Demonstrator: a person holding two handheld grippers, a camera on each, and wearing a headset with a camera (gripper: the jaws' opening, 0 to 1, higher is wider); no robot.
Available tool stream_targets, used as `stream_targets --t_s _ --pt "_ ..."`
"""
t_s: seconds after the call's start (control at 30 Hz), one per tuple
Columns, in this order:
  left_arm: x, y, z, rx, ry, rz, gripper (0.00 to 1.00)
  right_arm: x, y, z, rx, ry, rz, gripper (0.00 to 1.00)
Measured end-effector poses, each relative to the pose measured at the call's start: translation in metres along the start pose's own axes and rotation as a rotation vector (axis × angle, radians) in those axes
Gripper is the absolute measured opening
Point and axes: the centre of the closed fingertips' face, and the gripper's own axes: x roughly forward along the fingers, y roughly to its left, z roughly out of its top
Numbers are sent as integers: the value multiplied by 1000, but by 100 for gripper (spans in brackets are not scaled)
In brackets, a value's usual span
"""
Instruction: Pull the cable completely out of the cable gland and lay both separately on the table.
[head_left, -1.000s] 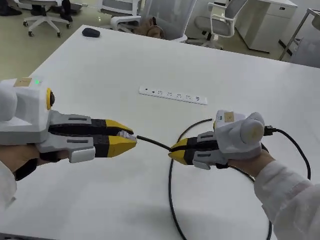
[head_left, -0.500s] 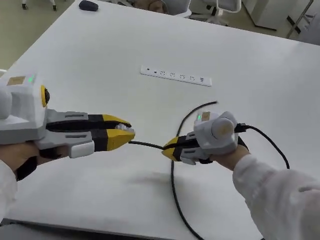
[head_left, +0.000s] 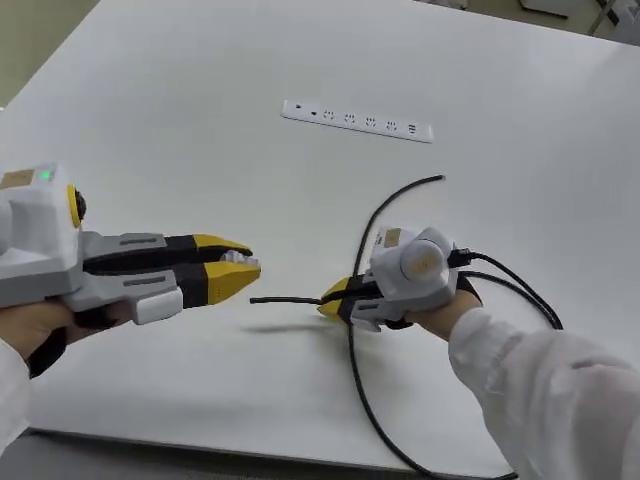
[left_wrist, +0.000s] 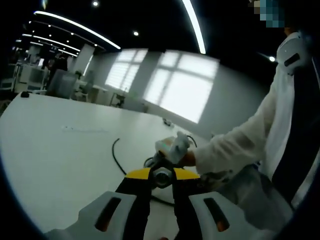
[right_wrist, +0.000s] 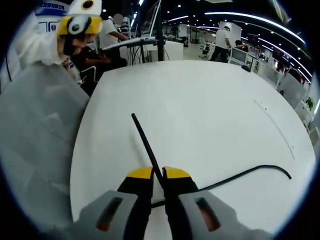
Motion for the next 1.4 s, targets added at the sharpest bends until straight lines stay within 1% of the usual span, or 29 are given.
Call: stream_targets --t_s 0.17,0.4,0.47,0.5,0.67,0.77,0.9,0.93,1.0,1.07,1.1,1.13,1.23,1.27,1.3,1.33,1.37,1.4 --pt "2 8 -13 -14 31 16 17 4 3 -6 -7 12 10 5" --pt "2 15 -18 -16 42 37 17 9 3 -10 18 5 10 7" --pt "1 16 -20 -17 44 40 17 10 2 -14 35 17 -3 6" --pt "1 17 -22 -19 45 44 17 11 2 -12 37 4 0 6" --pt "2 20 -28 -33 56 53 17 11 2 -12 48 -2 4 6" --pt "4 21 -30 -36 61 50 17 11 1 -14 65 -4 -4 8" --pt "11 26 -29 -32 65 50 17 4 -6 -13 106 -42 -52 11" --pt "13 28 -29 -30 64 54 17 1 -8 -12 106 -56 -68 11" --pt "18 35 -31 -20 71 65 17 -7 -7 -10 115 -76 -65 12" --pt "25 44 -35 2 91 75 17 -14 -6 -8 123 -103 -65 15" --pt "30 50 -40 18 117 79 17 -17 -5 -8 128 -111 -66 16" --pt "33 54 -42 26 127 83 17 -20 -5 -8 132 -116 -69 16" --pt "45 66 -46 21 127 80 17 -31 -5 -8 150 -137 -92 16" --pt "50 72 -50 34 145 89 17 -35 -6 -9 154 -141 -102 15" --pt "51 79 -54 94 172 106 17 -39 -7 -10 163 -149 -118 15" --pt "56 85 -59 130 189 113 17 -41 -7 -10 169 -155 -124 14" --pt "60 89 -62 123 189 116 17 -45 -8 -10 189 -169 -140 14" --pt "64 96 -66 107 186 126 17 -51 -9 -11 208 -185 -158 14"
